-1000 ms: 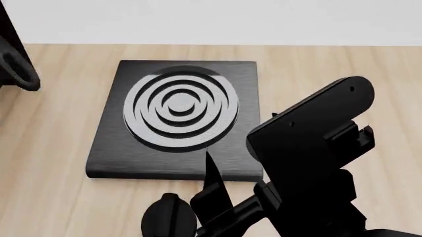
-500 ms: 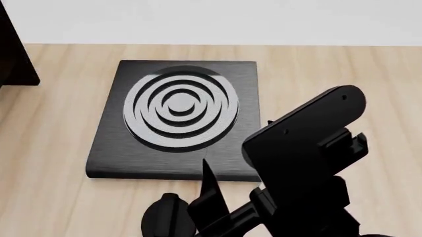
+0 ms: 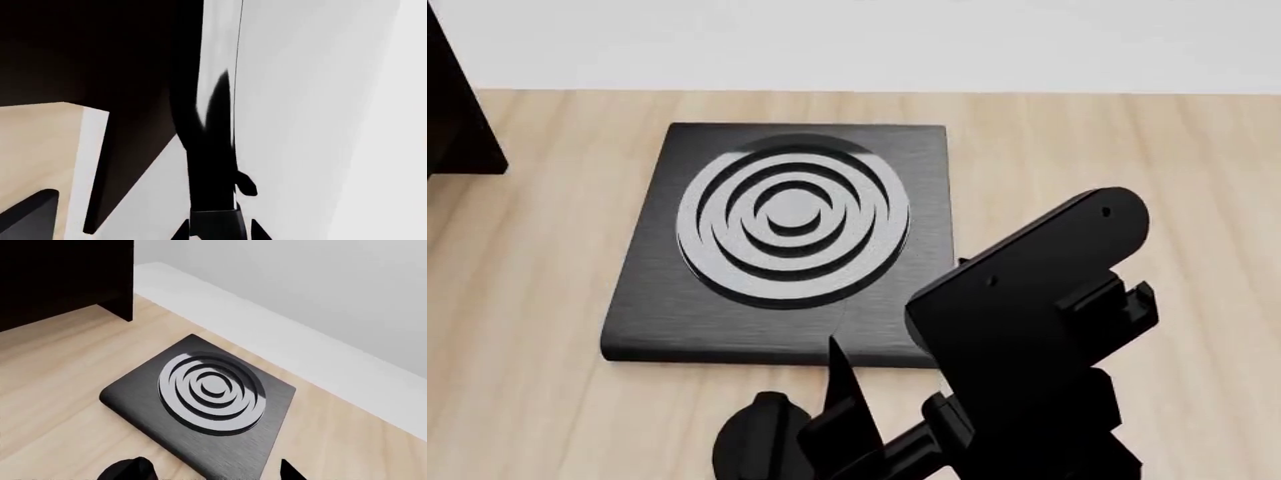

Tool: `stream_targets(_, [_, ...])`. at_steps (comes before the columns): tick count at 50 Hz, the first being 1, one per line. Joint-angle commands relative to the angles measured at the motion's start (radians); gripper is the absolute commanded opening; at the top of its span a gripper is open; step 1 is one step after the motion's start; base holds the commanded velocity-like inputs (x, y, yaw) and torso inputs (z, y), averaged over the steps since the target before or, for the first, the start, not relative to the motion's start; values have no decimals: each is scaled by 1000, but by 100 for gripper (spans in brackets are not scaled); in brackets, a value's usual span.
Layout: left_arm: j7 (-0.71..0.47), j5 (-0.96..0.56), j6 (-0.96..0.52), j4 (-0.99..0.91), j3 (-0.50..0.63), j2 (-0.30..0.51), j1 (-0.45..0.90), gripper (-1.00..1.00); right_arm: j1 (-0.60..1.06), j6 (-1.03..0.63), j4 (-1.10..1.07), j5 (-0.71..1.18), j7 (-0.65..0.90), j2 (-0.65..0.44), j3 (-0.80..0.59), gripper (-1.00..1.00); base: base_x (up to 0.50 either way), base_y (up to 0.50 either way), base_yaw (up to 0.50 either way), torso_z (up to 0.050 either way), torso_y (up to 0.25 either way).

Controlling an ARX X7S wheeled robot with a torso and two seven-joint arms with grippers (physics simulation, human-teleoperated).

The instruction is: Put the frying pan on the cabinet shelf.

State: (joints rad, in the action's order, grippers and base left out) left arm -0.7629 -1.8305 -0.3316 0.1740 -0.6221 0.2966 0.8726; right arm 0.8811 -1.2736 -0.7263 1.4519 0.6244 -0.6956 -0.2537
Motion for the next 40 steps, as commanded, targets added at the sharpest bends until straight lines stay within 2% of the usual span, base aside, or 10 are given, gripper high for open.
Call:
stream_targets(1, [-8, 42, 30, 19, -84, 17, -101, -100, -6, 25, 19, -25, -23, 5, -1, 100, 0, 4, 7, 0, 0])
stream_targets(5, [24, 47, 29, 32, -89, 17, -119, -100, -8, 30, 20, -32, -29, 4, -4, 100, 0, 4, 8, 0, 0])
stream_targets(7, [-6, 43, 32, -29, -95, -3, -142, -100, -8, 31, 19, -31, -28, 3, -4, 100, 0, 5, 8, 0, 0])
stream_targets(9, [6, 41, 23, -11, -91, 8, -142, -100, -5, 31, 19, -24, -23, 2, -4, 100, 0, 5, 8, 0, 0])
stream_targets(10, [-12, 33, 18, -52, -92, 1, -153, 100, -6, 31, 19, -22, -21, 0, -3, 100, 0, 5, 8, 0, 0])
stream_targets(18, [-70, 28, 5, -140, -83, -9, -182, 100, -17, 43, 16, -30, -27, -5, -3, 100, 0, 5, 8, 0, 0])
stream_targets(27, [-66, 3, -30, -142, -72, 6, -202, 100, -27, 55, 11, -29, -26, -17, 3, 100, 0, 5, 7, 0, 0])
stream_targets(40, [-218, -42, -48, -357, -52, -41, -259, 100, -29, 63, 4, 1, -3, -32, 14, 100, 0, 1, 3, 0, -2])
